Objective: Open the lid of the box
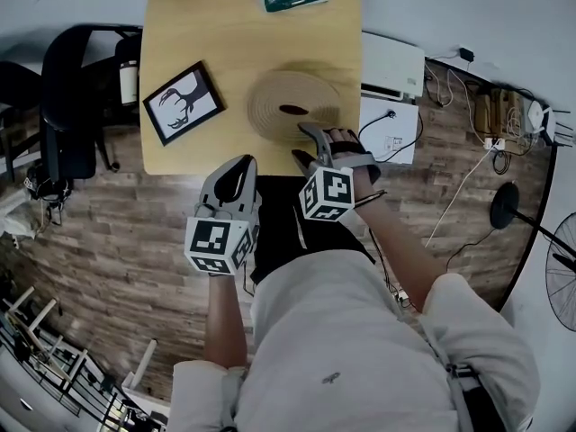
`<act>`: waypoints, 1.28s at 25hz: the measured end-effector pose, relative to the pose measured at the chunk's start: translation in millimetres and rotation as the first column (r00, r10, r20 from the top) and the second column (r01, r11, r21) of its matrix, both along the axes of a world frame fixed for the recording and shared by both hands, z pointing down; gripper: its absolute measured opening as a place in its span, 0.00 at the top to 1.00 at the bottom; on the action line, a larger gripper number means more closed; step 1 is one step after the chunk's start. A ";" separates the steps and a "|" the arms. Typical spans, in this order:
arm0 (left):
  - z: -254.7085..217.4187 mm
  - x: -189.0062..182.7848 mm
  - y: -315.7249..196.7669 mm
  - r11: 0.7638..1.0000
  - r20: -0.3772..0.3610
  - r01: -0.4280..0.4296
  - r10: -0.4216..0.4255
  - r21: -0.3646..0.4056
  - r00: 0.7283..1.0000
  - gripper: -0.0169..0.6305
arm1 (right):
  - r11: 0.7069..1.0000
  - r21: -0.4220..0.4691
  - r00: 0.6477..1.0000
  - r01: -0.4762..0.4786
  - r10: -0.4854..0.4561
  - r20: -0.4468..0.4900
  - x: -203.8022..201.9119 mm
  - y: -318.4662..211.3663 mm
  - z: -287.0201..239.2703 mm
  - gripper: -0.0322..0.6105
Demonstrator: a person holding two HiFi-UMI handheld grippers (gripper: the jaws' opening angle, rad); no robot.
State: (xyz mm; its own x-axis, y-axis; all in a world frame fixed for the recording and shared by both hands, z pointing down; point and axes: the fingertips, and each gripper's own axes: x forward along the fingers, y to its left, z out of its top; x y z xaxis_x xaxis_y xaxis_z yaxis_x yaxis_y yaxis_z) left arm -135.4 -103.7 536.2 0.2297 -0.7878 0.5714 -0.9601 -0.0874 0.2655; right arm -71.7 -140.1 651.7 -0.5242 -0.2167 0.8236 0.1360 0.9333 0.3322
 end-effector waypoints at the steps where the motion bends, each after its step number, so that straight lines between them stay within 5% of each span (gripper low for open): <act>1: 1.2 -0.4 0.7 1.000 -0.002 0.003 -0.003 -0.002 1.000 0.95 | 1.000 0.018 1.000 0.002 -0.001 -0.011 -0.1 -1.2 3.0 0.54; 19: 12.8 -5.4 5.4 0.999 -0.010 0.005 -0.006 -0.036 1.000 0.95 | 0.990 0.137 0.998 -0.017 0.025 -0.057 -2.9 -8.8 32.7 0.60; 32: 11.5 -10.3 9.1 0.999 -0.016 0.018 -0.019 -0.041 1.000 0.95 | 0.996 0.085 0.998 -0.003 0.009 -0.067 -4.4 -7.4 32.0 0.62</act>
